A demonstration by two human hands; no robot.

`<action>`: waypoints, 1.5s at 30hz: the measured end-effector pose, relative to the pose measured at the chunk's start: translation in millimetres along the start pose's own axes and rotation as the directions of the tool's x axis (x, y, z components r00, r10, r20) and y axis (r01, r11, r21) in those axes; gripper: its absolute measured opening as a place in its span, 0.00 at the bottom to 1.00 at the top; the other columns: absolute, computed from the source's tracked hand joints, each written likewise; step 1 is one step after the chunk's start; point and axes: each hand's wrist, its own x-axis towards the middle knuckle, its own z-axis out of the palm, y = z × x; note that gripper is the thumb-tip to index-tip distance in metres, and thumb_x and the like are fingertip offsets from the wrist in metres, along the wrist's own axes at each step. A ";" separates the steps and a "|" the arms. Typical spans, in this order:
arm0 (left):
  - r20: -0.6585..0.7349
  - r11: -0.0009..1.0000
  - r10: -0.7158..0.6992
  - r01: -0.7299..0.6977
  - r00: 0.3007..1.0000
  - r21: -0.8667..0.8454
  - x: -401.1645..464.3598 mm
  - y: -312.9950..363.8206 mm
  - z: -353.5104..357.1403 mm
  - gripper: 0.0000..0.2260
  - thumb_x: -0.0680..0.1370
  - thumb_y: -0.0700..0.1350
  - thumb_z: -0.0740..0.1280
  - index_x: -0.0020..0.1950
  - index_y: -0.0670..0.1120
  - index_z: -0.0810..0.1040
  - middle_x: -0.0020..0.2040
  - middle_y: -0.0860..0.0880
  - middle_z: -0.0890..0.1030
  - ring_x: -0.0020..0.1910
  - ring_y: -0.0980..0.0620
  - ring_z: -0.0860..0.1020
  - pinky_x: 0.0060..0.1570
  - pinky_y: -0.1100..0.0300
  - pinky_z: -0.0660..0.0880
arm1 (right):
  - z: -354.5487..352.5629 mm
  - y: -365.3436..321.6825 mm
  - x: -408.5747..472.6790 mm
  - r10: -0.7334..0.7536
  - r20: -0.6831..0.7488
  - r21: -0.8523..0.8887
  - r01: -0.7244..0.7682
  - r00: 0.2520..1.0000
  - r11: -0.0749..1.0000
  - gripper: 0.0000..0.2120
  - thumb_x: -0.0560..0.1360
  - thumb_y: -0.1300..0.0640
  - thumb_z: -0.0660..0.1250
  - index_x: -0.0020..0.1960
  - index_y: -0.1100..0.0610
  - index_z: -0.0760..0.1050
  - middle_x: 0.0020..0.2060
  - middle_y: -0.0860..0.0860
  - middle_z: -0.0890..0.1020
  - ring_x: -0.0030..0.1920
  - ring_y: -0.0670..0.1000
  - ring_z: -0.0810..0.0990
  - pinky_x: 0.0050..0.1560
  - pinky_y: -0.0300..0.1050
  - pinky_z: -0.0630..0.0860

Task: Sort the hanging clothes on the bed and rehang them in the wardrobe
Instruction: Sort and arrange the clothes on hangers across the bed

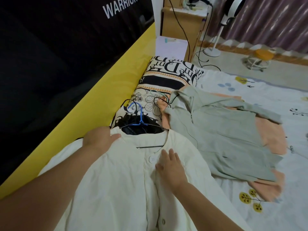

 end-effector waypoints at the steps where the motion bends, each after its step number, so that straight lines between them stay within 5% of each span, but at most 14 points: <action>1: -0.043 1.000 0.006 -0.007 0.999 -0.009 -6.9 1.3 -6.2 0.19 0.78 0.60 0.57 0.49 0.44 0.74 0.52 0.45 0.79 0.52 0.44 0.76 0.41 0.56 0.68 | -1.9 0.6 -3.5 -0.006 -0.027 0.023 0.006 1.000 1.000 0.23 0.80 0.52 0.55 0.73 0.55 0.56 0.74 0.55 0.56 0.75 0.58 0.52 0.72 0.52 0.57; 4: -0.132 0.999 0.010 -0.014 0.991 -0.030 -37.6 6.1 -30.2 0.20 0.78 0.61 0.57 0.35 0.47 0.64 0.38 0.48 0.75 0.41 0.47 0.73 0.34 0.58 0.62 | -14.4 -2.6 -20.1 -0.013 -0.172 0.053 0.022 0.985 0.998 0.17 0.79 0.55 0.56 0.66 0.56 0.63 0.63 0.52 0.67 0.64 0.55 0.67 0.61 0.48 0.69; 7: -0.198 0.998 0.012 -0.023 0.980 -0.054 -71.5 4.3 -46.2 0.20 0.78 0.61 0.56 0.44 0.45 0.71 0.41 0.47 0.78 0.42 0.46 0.75 0.34 0.58 0.62 | -33.3 -8.6 -39.5 0.022 -0.320 0.118 0.017 0.947 0.993 0.23 0.79 0.55 0.57 0.73 0.57 0.57 0.67 0.53 0.66 0.65 0.54 0.67 0.63 0.44 0.66; 10: -0.240 0.992 -0.015 -0.016 0.971 -0.125 -105.5 0.2 -64.1 0.20 0.77 0.62 0.58 0.39 0.46 0.68 0.33 0.50 0.73 0.37 0.46 0.73 0.31 0.57 0.60 | -55.1 -14.3 -59.2 0.048 -0.447 0.178 0.036 0.893 0.983 0.26 0.79 0.57 0.59 0.74 0.58 0.56 0.69 0.56 0.63 0.67 0.56 0.65 0.65 0.45 0.63; 13: -0.283 0.990 -0.014 -0.027 0.959 -0.142 -137.4 -1.0 -85.6 0.22 0.77 0.62 0.56 0.54 0.45 0.75 0.45 0.47 0.81 0.47 0.45 0.78 0.35 0.58 0.63 | -80.2 -21.7 -76.1 0.026 -0.537 0.162 0.072 0.843 0.984 0.26 0.78 0.58 0.60 0.74 0.59 0.56 0.71 0.58 0.61 0.70 0.57 0.62 0.67 0.48 0.61; 15: -0.335 0.984 -0.006 -0.055 0.942 -0.172 -158.9 -2.9 -100.9 0.23 0.77 0.62 0.57 0.60 0.46 0.75 0.50 0.46 0.82 0.50 0.45 0.79 0.37 0.58 0.65 | -97.1 -27.3 -87.3 -0.019 -0.535 0.093 0.082 0.844 0.992 0.26 0.79 0.54 0.58 0.75 0.57 0.55 0.73 0.57 0.60 0.73 0.56 0.59 0.69 0.48 0.59; 18: -0.410 0.962 -0.010 -0.103 0.912 -0.252 -188.2 -8.7 -121.9 0.20 0.76 0.61 0.60 0.46 0.44 0.75 0.36 0.48 0.78 0.37 0.46 0.75 0.31 0.56 0.62 | -123.3 -33.7 -107.0 -0.076 -0.485 -0.021 0.076 0.871 0.997 0.24 0.79 0.48 0.57 0.73 0.52 0.59 0.71 0.50 0.66 0.73 0.51 0.58 0.71 0.54 0.52; 21: -0.445 0.939 -0.037 -0.121 0.895 -0.322 -212.9 -14.7 -139.0 0.21 0.74 0.61 0.62 0.34 0.44 0.68 0.27 0.50 0.70 0.29 0.48 0.69 0.26 0.57 0.57 | -154.8 -37.5 -129.9 -0.083 -0.417 0.039 0.109 0.905 0.993 0.19 0.76 0.47 0.62 0.65 0.47 0.70 0.55 0.48 0.78 0.64 0.51 0.72 0.69 0.58 0.56; 23: -0.462 0.927 -0.036 -0.143 0.886 -0.348 -229.9 -14.4 -148.4 0.21 0.74 0.60 0.63 0.31 0.47 0.62 0.25 0.51 0.68 0.27 0.49 0.68 0.25 0.58 0.56 | -174.2 -37.1 -146.5 -0.098 -0.325 0.069 0.126 0.941 0.990 0.15 0.74 0.48 0.65 0.60 0.48 0.75 0.46 0.48 0.80 0.54 0.53 0.77 0.56 0.48 0.70; 25: -0.479 0.916 -0.024 -0.172 0.877 -0.361 -248.5 -9.8 -155.3 0.21 0.74 0.60 0.64 0.30 0.49 0.61 0.25 0.52 0.67 0.28 0.50 0.68 0.25 0.58 0.56 | -189.1 -34.9 -164.8 -0.105 -0.220 0.055 0.120 0.970 0.991 0.11 0.74 0.47 0.65 0.52 0.53 0.77 0.41 0.50 0.79 0.46 0.52 0.76 0.42 0.44 0.69; 29: -0.481 0.913 -0.020 -0.180 0.876 -0.367 -280.5 -0.3 -166.2 0.18 0.74 0.60 0.64 0.36 0.45 0.69 0.27 0.52 0.69 0.32 0.48 0.71 0.27 0.58 0.59 | -204.0 -24.0 -201.0 -0.136 -0.108 0.023 0.139 0.985 0.990 0.08 0.75 0.49 0.66 0.47 0.54 0.76 0.37 0.49 0.74 0.43 0.51 0.74 0.39 0.43 0.67; 33: -0.469 0.881 -0.049 -0.183 0.882 -0.437 -307.5 13.4 -184.1 0.18 0.74 0.58 0.66 0.40 0.42 0.73 0.32 0.47 0.75 0.37 0.45 0.75 0.33 0.54 0.66 | -216.5 -10.3 -241.7 -0.156 -0.165 0.028 0.162 0.974 0.986 0.13 0.75 0.47 0.65 0.51 0.57 0.77 0.40 0.50 0.76 0.43 0.51 0.76 0.41 0.44 0.68; 39: -0.461 0.794 -0.097 -0.211 0.882 -0.570 -362.0 41.4 -208.4 0.17 0.73 0.53 0.69 0.35 0.42 0.70 0.33 0.45 0.76 0.36 0.45 0.74 0.34 0.54 0.63 | -242.4 18.5 -308.1 -0.278 -0.253 0.055 0.301 0.927 0.952 0.13 0.75 0.49 0.66 0.49 0.58 0.78 0.44 0.56 0.81 0.46 0.54 0.79 0.45 0.48 0.73; 45: -0.529 0.759 -0.149 -0.247 0.835 -0.603 -448.4 71.5 -229.9 0.13 0.71 0.50 0.71 0.37 0.42 0.75 0.33 0.45 0.77 0.37 0.47 0.76 0.35 0.54 0.66 | -266.6 47.4 -378.5 -0.420 -0.345 0.164 0.495 0.839 0.853 0.03 0.75 0.53 0.67 0.43 0.47 0.77 0.41 0.50 0.81 0.43 0.47 0.77 0.41 0.42 0.70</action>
